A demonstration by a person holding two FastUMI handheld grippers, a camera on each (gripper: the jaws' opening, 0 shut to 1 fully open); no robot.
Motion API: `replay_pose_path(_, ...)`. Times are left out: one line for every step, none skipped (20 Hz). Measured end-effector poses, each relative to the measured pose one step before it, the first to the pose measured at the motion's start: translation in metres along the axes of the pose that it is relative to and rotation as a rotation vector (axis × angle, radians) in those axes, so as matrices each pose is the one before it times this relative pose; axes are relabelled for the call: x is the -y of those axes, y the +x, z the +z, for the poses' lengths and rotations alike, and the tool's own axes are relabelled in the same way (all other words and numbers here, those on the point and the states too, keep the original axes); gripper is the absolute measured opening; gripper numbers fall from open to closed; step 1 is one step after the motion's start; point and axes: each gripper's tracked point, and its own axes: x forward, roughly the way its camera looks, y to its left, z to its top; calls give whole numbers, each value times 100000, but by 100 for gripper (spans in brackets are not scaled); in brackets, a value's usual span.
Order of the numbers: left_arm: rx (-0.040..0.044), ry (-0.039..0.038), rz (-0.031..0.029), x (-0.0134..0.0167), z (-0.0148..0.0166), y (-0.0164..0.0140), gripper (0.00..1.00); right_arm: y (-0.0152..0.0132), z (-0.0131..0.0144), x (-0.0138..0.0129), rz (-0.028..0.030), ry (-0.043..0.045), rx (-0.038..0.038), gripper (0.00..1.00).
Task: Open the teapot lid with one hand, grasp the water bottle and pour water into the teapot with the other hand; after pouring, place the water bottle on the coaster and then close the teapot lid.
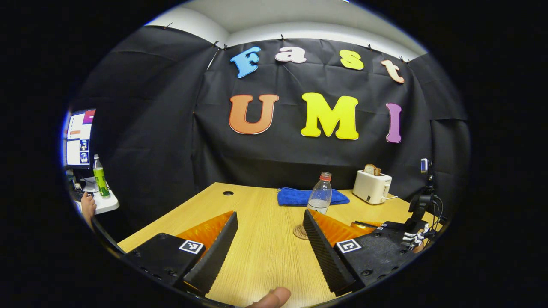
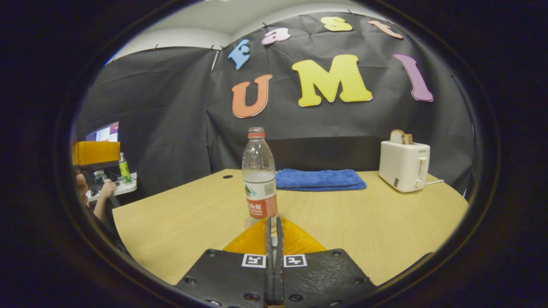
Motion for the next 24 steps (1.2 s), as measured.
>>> replay_pose_path(-363, 30, -656, 178, -178, -55, 96, 213, -179, -230, 309, -260, -724, 0)
replay_pose_path(-212, 395, -315, 185, -72, 15, 96, 40, -163, -68, -119, -356, -561, 0)
replay_pose_path(-414, 693, -123, -24, -85, -40, 96, -61, 34, 172, -431, -369, 202, 0)
replay_pose_path(-525, 608, -21, 23, -160, 31, 97, 27, 74, 159, -469, -305, 509, 3)
replay_pose_path(-343, 466, -259, 74, -34, 51, 97, 65, -112, 86, -760, -567, 86, 3)
replay_pose_path(-120, 374, -354, 175, -50, 45, 97, 100, -69, 235, -998, -722, -87, 3)
replay_pose_path(-156, 327, -187, 4, -104, 38, 97, 32, -101, 85, -499, -372, -326, 4)
replay_pose_path(-186, 100, -137, 102, -12, 46, 97, 8, -113, -76, 195, 100, -410, 4)
replay_pose_path(-37, 54, -453, 98, -26, -74, 97, -31, -46, -162, 1078, 195, -564, 3)
replay_pose_path(-52, 63, -509, 149, 32, 40, 97, 110, 236, -120, 162, -259, 934, 3)
replay_pose_path(-270, 38, -266, 77, -106, 33, 96, -364, 367, 410, -1235, -262, 1032, 8)
replay_pose_path(-364, 110, 86, -35, -125, -19, 97, -104, 523, 225, -755, 550, 1834, 10)
replay_pose_path(-463, 92, 193, -2, -60, 60, 96, -285, 313, -2, -332, 484, 742, 17)
replay_pose_path(-153, -34, -2, -19, -44, 27, 97, -402, 468, -40, -94, 245, 734, 20)
replay_pose_path(65, -14, -167, 101, 93, -115, 97, -442, 610, -79, 43, 301, 742, 28)
replay_pose_path(212, 48, -151, 48, 107, -76, 97, -527, 627, -40, -352, -245, 720, 35)
replay_pose_path(203, 15, -99, 36, 62, -66, 97, -646, 769, 97, -284, -762, 1306, 43)
replay_pose_path(218, 50, -192, 197, 48, -23, 96, -734, 906, 46, -708, -913, 1707, 52)
replay_pose_path(284, 224, -49, 131, 191, -98, 97, -840, 1143, 465, -2167, -186, 2537, 61)
replay_pose_path(442, 492, 23, 0, 121, -213, 96, -842, 1137, 543, -1879, 399, 2905, 66)
replay_pose_path(550, 527, 150, 164, 314, -115, 97, -810, 972, 365, -1921, 506, 2066, 70)
replay_pose_path(595, 480, -4, 69, 182, -235, 97, -782, 956, 154, -377, 447, 1551, 72)
replay_pose_path(631, 479, 338, 10, 213, -138, 97, -901, 875, 115, -351, -328, 1240, 78)
replay_pose_path(454, 422, 1006, -51, 186, -101, 97, -854, 1010, 467, -1380, -982, 1191, 82)
